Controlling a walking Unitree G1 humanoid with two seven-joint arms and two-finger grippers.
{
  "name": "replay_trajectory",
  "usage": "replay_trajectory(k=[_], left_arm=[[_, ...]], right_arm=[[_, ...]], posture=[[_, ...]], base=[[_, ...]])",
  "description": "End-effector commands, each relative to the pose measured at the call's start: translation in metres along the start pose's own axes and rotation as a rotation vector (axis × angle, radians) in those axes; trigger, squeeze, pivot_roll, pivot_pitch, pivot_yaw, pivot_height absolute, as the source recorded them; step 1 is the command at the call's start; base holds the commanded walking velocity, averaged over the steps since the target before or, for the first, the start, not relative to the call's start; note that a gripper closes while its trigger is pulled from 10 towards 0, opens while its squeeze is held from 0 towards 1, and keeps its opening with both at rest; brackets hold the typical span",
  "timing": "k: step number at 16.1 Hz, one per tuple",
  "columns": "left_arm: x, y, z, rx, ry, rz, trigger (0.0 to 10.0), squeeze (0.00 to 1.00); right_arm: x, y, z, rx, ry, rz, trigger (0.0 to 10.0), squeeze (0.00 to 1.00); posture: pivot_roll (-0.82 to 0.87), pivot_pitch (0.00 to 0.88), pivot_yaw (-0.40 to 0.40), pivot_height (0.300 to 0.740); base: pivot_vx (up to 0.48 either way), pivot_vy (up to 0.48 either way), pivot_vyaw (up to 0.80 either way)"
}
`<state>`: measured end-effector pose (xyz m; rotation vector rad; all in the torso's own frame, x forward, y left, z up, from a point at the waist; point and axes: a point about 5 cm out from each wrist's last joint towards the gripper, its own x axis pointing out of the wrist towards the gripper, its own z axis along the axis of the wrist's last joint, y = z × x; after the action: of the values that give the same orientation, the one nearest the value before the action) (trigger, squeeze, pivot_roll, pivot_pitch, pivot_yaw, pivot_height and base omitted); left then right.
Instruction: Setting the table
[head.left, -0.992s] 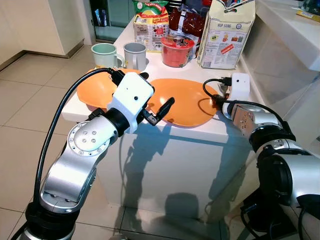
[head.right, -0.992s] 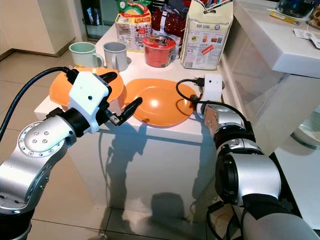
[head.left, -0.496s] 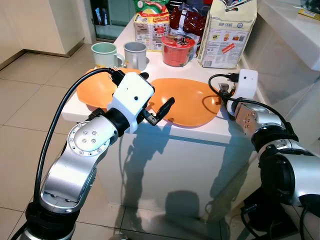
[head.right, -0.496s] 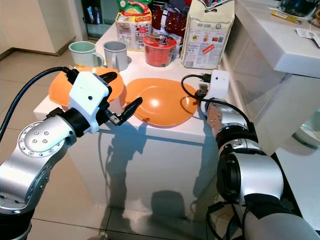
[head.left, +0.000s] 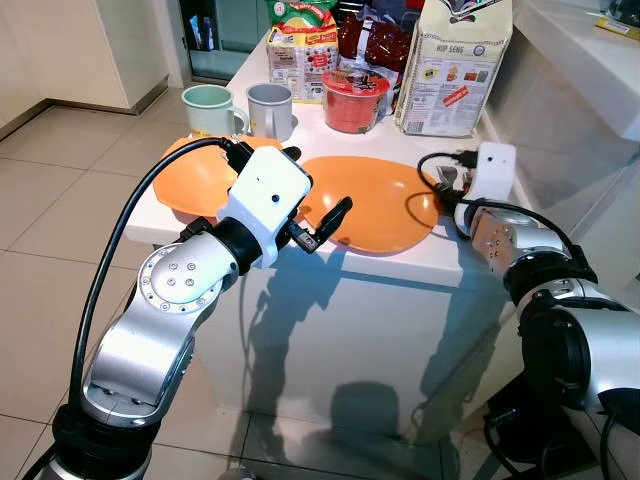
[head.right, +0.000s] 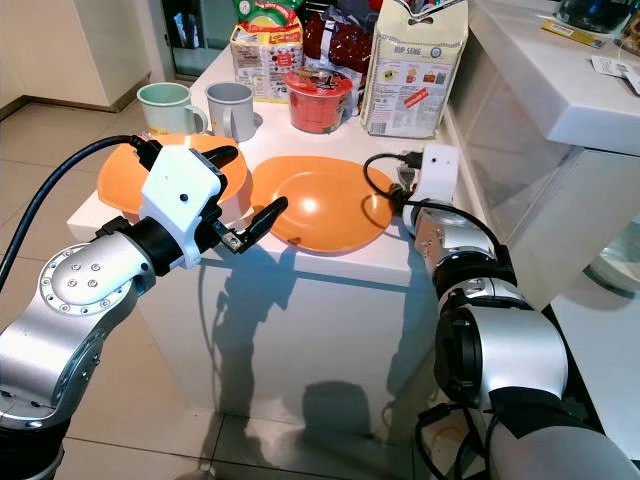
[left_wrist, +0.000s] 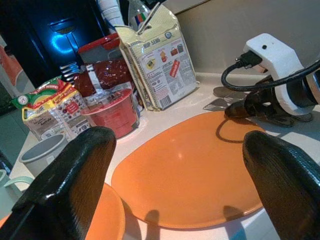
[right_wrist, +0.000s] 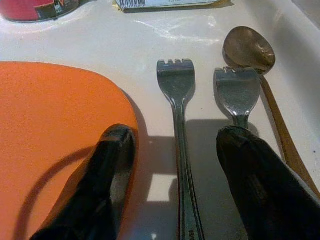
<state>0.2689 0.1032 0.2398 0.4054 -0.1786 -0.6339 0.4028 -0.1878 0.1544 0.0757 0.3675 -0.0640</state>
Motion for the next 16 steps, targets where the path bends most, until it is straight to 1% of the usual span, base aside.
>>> replay_trajectory(k=[1,2,3,4,7,10,12,16], left_arm=[[-0.001,-0.003,0.003,0.008,-0.007,-0.019,10.0,0.0],[0.0,-0.003,0.003,0.008,-0.007,-0.019,10.0,0.0],[0.0,-0.003,0.003,0.008,-0.007,-0.019,10.0,0.0],[0.0,-0.003,0.002,0.008,-0.006,-0.022,10.0,0.0],[0.0,-0.004,0.002,0.007,-0.002,-0.036,10.0,0.0],[-0.001,-0.007,0.001,0.008,0.004,-0.055,10.0,0.0],[0.0,-0.007,0.001,0.009,0.005,-0.057,10.0,0.0],[0.0,-0.006,0.001,0.012,0.004,-0.057,10.0,0.0]], right_arm=[[0.0,-0.003,-0.005,-0.013,0.033,-0.013,10.0,1.0],[0.0,-0.004,-0.01,-0.021,0.058,-0.016,10.0,0.0],[0.0,-0.004,-0.012,-0.025,0.069,-0.018,10.0,0.0],[-0.001,-0.005,-0.019,-0.027,0.116,-0.016,10.0,0.0],[-0.001,-0.003,-0.027,-0.018,0.165,0.012,10.0,0.0],[-0.002,-0.004,-0.037,0.01,0.226,0.011,10.0,0.0],[-0.003,-0.006,-0.041,0.024,0.246,0.0,10.0,0.0],[-0.004,-0.008,-0.042,0.018,0.26,-0.004,10.0,0.0]], posture=[[0.11,0.0,-0.054,0.74],[0.11,0.0,-0.054,0.74],[0.11,0.0,-0.054,0.74],[0.11,0.0,-0.053,0.74],[0.11,0.0,-0.054,0.74],[0.11,0.0,-0.055,0.74],[0.11,0.0,-0.055,0.74],[0.11,0.0,-0.055,0.74]], base=[[0.0,0.0,0.0],[0.0,0.0,0.0],[0.0,0.0,0.0],[0.0,0.0,0.0],[0.0,0.0,0.0],[0.0,0.0,0.0],[0.0,0.0,0.0],[0.0,0.0,0.0]])
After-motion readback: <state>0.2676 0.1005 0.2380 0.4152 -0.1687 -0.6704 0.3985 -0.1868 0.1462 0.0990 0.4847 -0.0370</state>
